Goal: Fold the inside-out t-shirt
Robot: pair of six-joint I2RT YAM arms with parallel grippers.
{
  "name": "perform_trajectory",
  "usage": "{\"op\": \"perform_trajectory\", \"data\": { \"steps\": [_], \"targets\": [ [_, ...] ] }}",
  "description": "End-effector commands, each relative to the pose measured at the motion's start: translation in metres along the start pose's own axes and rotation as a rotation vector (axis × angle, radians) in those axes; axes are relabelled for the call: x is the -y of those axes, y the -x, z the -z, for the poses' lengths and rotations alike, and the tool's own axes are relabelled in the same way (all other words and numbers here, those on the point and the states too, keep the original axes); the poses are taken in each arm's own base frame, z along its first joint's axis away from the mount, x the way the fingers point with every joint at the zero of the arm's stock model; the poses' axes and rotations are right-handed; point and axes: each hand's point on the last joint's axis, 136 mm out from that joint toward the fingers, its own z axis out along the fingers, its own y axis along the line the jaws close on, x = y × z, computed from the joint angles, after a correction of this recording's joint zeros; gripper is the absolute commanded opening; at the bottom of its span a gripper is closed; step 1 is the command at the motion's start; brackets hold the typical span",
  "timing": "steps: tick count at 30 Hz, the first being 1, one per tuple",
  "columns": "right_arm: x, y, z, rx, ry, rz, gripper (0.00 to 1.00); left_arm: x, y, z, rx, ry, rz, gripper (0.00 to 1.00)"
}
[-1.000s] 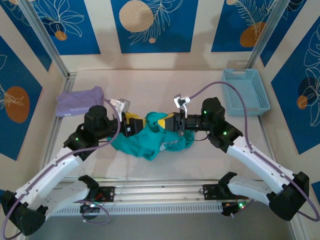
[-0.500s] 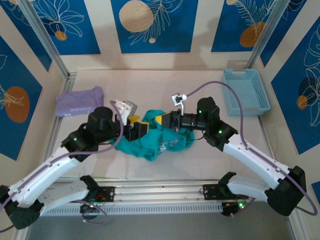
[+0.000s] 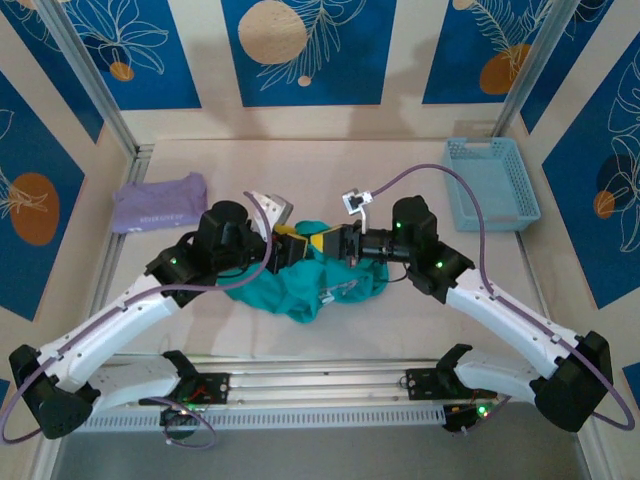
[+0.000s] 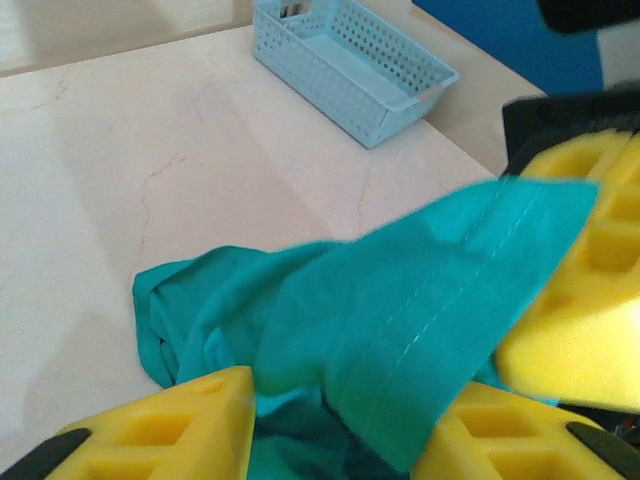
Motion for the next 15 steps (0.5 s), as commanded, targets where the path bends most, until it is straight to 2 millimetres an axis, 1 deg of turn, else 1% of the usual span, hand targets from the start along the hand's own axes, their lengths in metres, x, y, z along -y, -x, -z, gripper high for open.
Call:
{"op": "perform_trajectory", "data": {
  "steps": [1,2,4,6,7,9,11,15],
  "targets": [
    [0.002,-0.004,0.002,-0.003,-0.02,0.034,0.0,0.01,0.021,0.001,0.049,-0.03,-0.028,0.33],
    [0.003,-0.004,0.002,-0.001,-0.027,0.043,0.0,0.009,0.022,0.0,0.047,-0.027,-0.026,0.28],
    [0.007,-0.004,0.006,0.005,-0.082,0.082,0.0,0.01,0.022,0.001,0.04,-0.024,-0.022,0.14],
    [0.012,-0.001,0.013,0.024,-0.16,0.148,0.0,0.014,0.025,0.007,0.039,-0.042,-0.018,0.03],
    [0.016,0.001,0.016,0.037,-0.206,0.186,0.0,0.016,0.027,0.011,0.038,-0.054,-0.011,0.0],
    [0.023,0.006,0.025,0.067,-0.307,0.281,0.0,0.026,0.03,0.023,0.043,-0.124,0.033,0.0],
    [0.025,0.012,0.031,0.097,-0.374,0.371,0.0,0.039,0.035,0.036,0.052,-0.231,0.094,0.0],
    [0.03,0.021,0.039,0.132,-0.506,0.534,0.0,0.064,0.043,0.061,0.051,-0.43,0.205,0.0]
  ]
}}
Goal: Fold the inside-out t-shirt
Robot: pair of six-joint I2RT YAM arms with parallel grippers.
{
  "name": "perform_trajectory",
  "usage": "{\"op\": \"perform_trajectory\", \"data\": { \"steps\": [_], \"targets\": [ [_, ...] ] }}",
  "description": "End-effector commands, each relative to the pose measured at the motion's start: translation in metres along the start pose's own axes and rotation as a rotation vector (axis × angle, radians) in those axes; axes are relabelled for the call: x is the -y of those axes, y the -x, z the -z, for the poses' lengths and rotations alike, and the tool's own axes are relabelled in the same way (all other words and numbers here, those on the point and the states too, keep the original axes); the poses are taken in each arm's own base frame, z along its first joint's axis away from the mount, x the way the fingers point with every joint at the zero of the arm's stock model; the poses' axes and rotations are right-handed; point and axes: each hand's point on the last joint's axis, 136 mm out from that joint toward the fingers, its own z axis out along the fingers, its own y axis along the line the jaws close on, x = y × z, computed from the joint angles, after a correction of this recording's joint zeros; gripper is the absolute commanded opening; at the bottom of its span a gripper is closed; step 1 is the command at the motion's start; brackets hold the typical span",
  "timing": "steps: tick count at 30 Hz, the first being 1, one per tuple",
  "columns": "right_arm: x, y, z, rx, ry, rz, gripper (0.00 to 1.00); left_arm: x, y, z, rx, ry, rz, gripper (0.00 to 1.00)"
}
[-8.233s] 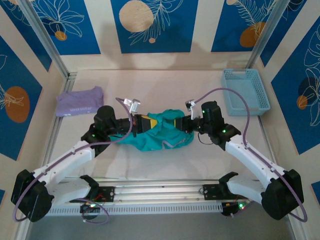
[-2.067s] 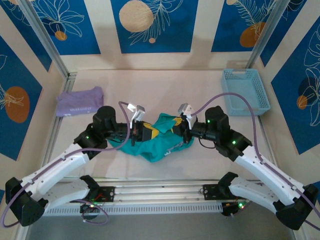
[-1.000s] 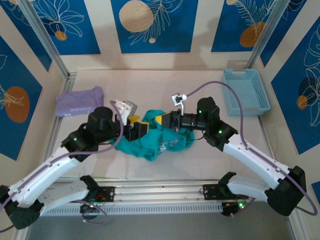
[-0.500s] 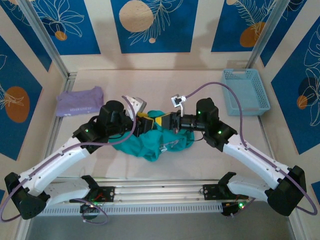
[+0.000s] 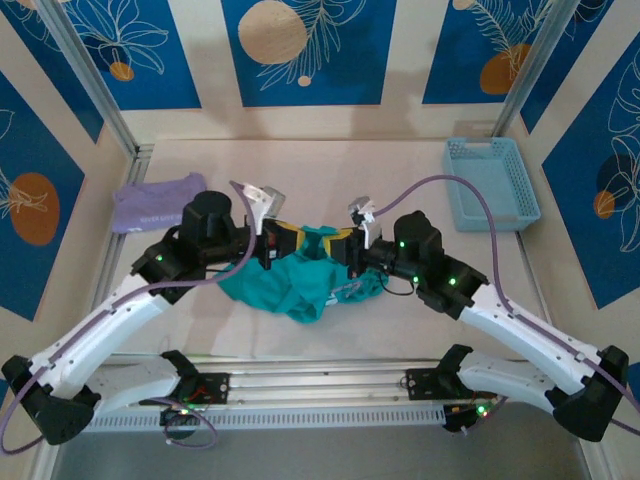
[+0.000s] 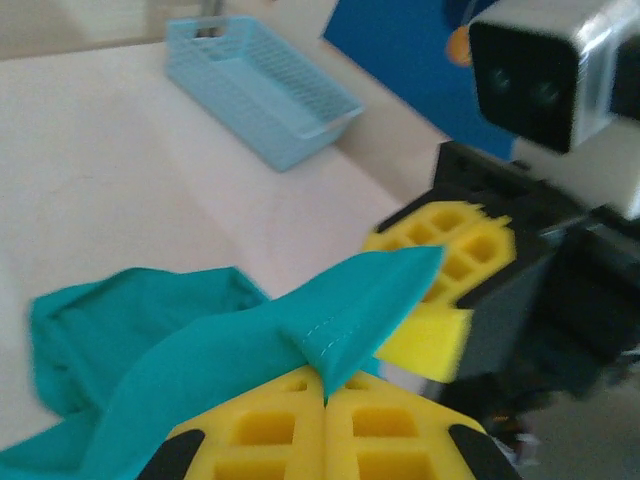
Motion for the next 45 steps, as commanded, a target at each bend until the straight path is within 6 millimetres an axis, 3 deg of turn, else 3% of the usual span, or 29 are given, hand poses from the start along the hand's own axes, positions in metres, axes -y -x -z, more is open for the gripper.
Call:
{"op": "perform_trajectory", "data": {
  "steps": [1,5,11,15,18,23,26,32,34,37,42,45],
  "targets": [
    [0.025,0.016,0.01,0.047,-0.211,0.198,0.0,0.047,0.013,0.025,0.011,-0.24,0.096,0.0],
    [0.029,0.017,0.007,0.028,-0.259,0.253,0.0,0.057,0.013,0.03,0.011,-0.303,0.15,0.0],
    [0.05,0.001,0.003,-0.074,-0.375,0.219,0.14,0.045,0.016,0.029,0.058,-0.24,0.136,0.0],
    [0.056,-0.001,0.01,-0.103,-0.404,0.187,0.1,0.029,0.01,0.026,0.051,-0.15,0.105,0.0],
    [0.04,0.005,0.017,-0.085,-0.288,0.147,0.02,0.003,0.004,0.025,0.046,-0.004,0.075,0.0],
    [-0.01,0.02,0.029,-0.023,0.116,0.0,0.0,-0.034,-0.009,0.022,0.016,0.182,0.026,0.0],
    [-0.026,0.028,0.034,-0.004,0.283,-0.087,0.0,-0.039,-0.014,0.015,0.003,0.181,0.023,0.0],
    [-0.038,0.024,0.021,-0.038,0.457,-0.199,0.0,-0.04,-0.023,0.005,-0.003,0.145,0.03,0.0],
    [-0.033,0.02,0.015,-0.062,0.444,-0.212,0.01,-0.036,-0.024,0.003,0.0,0.114,0.038,0.0],
    [-0.011,0.01,0.006,-0.107,0.286,-0.194,0.05,-0.02,-0.019,0.006,0.045,0.027,0.06,0.0],
    [0.036,-0.016,0.001,-0.224,-0.056,-0.17,0.21,0.003,-0.002,0.014,0.153,-0.099,0.105,0.0],
    [0.046,-0.026,0.007,-0.261,-0.141,-0.193,0.32,-0.001,0.001,0.015,0.179,-0.086,0.131,0.0]
  ]
}}
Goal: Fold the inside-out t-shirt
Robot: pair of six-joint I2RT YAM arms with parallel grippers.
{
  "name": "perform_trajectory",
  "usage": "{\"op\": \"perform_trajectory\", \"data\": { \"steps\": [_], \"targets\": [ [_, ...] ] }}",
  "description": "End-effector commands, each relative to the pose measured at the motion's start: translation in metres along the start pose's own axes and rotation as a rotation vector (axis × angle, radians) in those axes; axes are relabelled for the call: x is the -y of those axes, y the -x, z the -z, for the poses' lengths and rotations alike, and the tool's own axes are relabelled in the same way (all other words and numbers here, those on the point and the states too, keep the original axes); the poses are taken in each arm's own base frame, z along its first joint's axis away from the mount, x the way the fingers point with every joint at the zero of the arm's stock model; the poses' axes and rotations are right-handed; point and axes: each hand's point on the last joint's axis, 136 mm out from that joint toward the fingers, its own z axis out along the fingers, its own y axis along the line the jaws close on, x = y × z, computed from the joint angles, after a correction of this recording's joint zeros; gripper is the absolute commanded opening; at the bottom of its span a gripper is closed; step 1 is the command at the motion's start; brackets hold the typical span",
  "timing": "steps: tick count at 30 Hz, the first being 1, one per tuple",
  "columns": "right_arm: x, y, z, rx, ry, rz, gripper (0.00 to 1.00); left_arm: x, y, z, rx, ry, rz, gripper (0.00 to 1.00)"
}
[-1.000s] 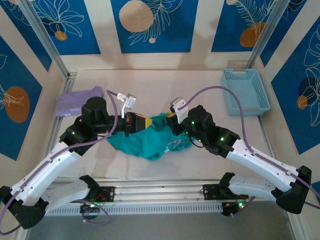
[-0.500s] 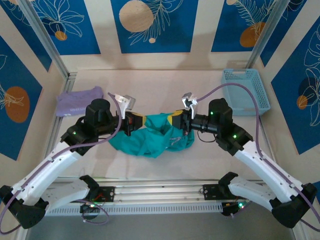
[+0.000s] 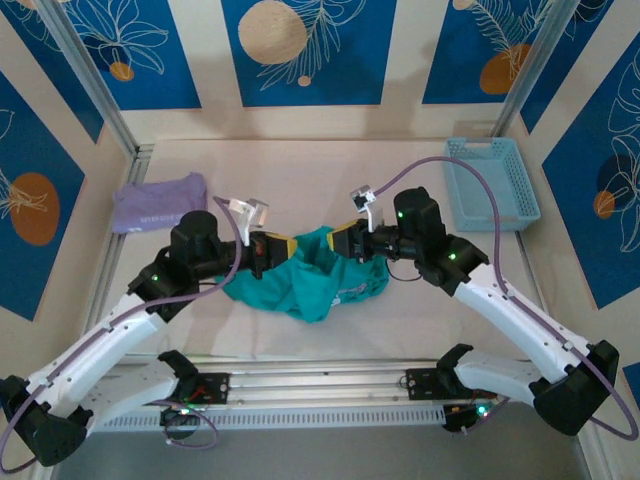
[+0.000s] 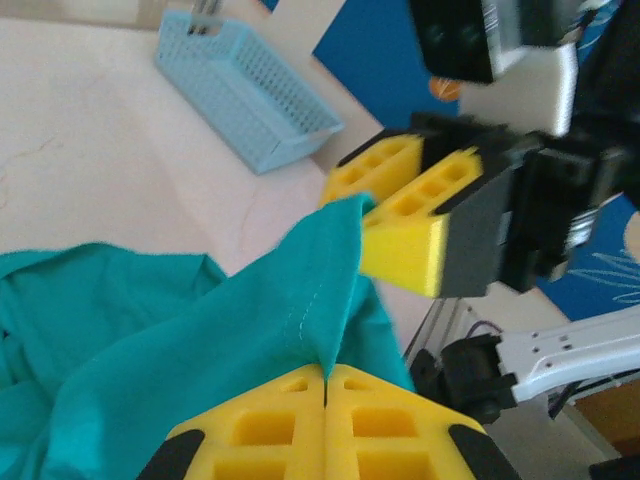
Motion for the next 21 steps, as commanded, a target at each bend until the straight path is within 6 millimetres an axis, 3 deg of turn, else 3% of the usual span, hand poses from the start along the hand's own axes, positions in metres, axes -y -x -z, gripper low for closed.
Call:
{"op": "perform_trajectory", "data": {
  "steps": [1,8,15,18,21],
  "targets": [
    [0.025,-0.018,0.01,-0.064,-0.179,-0.032,0.36,0.014,0.02,0.004,0.09,-0.065,0.02,0.0],
    [0.008,-0.05,0.012,-0.082,-0.165,-0.185,0.51,0.006,0.017,-0.002,0.09,-0.044,0.032,0.0],
    [0.024,-0.072,-0.006,-0.086,-0.239,-0.302,0.61,0.006,0.016,-0.006,0.078,-0.054,0.022,0.0],
    [0.024,-0.067,-0.008,-0.057,-0.231,-0.315,0.41,0.002,0.014,-0.006,0.077,-0.038,0.018,0.0],
    [0.008,-0.046,0.0,0.065,-0.115,-0.29,0.18,-0.005,0.009,-0.005,0.074,-0.007,0.011,0.0]
  ]
}}
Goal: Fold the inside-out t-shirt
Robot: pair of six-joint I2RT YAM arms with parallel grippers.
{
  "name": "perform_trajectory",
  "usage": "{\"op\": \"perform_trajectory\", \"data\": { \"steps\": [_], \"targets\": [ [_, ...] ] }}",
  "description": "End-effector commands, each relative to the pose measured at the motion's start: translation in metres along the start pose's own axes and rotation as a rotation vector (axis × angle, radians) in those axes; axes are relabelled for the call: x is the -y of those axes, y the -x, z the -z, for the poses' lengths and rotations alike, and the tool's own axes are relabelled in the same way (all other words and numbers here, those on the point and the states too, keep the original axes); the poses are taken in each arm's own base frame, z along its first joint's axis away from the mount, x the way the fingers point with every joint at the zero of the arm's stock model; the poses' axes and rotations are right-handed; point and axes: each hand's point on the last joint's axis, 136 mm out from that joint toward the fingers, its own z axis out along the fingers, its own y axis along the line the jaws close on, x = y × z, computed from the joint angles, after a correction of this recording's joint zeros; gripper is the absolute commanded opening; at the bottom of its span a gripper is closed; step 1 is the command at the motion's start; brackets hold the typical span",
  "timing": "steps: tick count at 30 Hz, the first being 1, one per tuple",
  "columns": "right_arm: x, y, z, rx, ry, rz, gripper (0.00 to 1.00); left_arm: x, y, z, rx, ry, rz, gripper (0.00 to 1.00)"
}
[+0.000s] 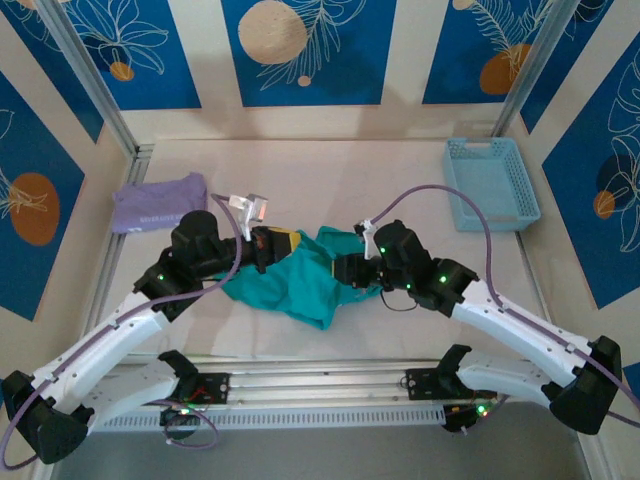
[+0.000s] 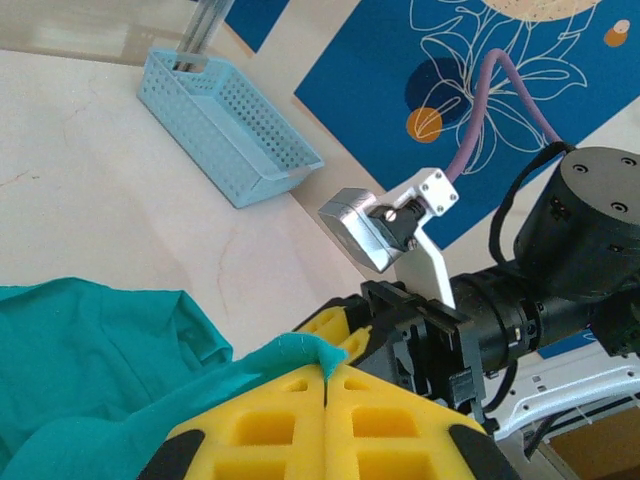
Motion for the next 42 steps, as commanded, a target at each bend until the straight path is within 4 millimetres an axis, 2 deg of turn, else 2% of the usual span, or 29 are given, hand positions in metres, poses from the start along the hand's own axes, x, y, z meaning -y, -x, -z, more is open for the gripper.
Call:
{"op": "perform_trajectory", "data": {
  "steps": [1,4,8,14,18,21,23,25,26,27,29,32,35,37,42],
  "targets": [
    [-0.03,0.03,0.022,0.179,0.186,0.007,0.12,-0.009,-0.002,0.003,0.021,0.036,-0.026,0.0],
    [-0.055,0.047,0.044,0.284,0.403,0.061,0.01,-0.025,-0.009,0.003,0.023,0.1,-0.009,0.0],
    [-0.073,0.052,0.06,0.282,0.574,0.155,0.0,-0.043,-0.01,0.006,0.05,0.182,0.027,0.0],
    [-0.088,0.048,0.066,0.238,0.692,0.268,0.0,-0.051,-0.017,0.002,0.018,0.21,0.042,0.0],
    [-0.083,0.048,0.059,0.214,0.657,0.299,0.01,-0.056,-0.019,0.006,0.012,0.246,0.011,0.02],
    [-0.072,0.046,0.052,0.2,0.591,0.309,0.01,-0.051,-0.016,0.01,0.024,0.233,-0.028,0.04],
    [-0.067,0.043,0.049,0.194,0.575,0.313,0.01,-0.046,-0.015,0.013,0.024,0.216,-0.05,0.09],
    [-0.066,0.04,0.048,0.194,0.58,0.315,0.01,-0.044,-0.016,0.014,0.017,0.214,-0.062,0.11],
    [-0.065,0.038,0.048,0.194,0.584,0.315,0.01,-0.045,-0.017,0.014,0.012,0.217,-0.062,0.08],
    [-0.065,0.037,0.047,0.196,0.588,0.315,0.02,-0.045,-0.019,0.013,0.004,0.212,-0.062,0.01],
    [-0.061,0.033,0.044,0.188,0.578,0.319,0.06,-0.041,-0.021,0.011,-0.01,0.185,-0.068,0.0],
    [-0.047,0.021,0.033,0.143,0.468,0.356,0.2,-0.029,-0.019,0.009,-0.013,0.121,-0.088,0.0],
    [-0.038,0.013,0.031,0.133,0.374,0.426,0.35,-0.021,-0.019,0.009,-0.02,0.085,-0.111,0.0],
    [-0.031,0.015,0.035,0.147,0.312,0.447,0.45,-0.019,-0.022,0.008,-0.032,0.066,-0.124,0.0],
    [-0.016,0.03,0.046,0.189,0.163,0.452,0.52,-0.016,-0.028,0.006,-0.047,0.027,-0.132,0.0]
  ]
}}
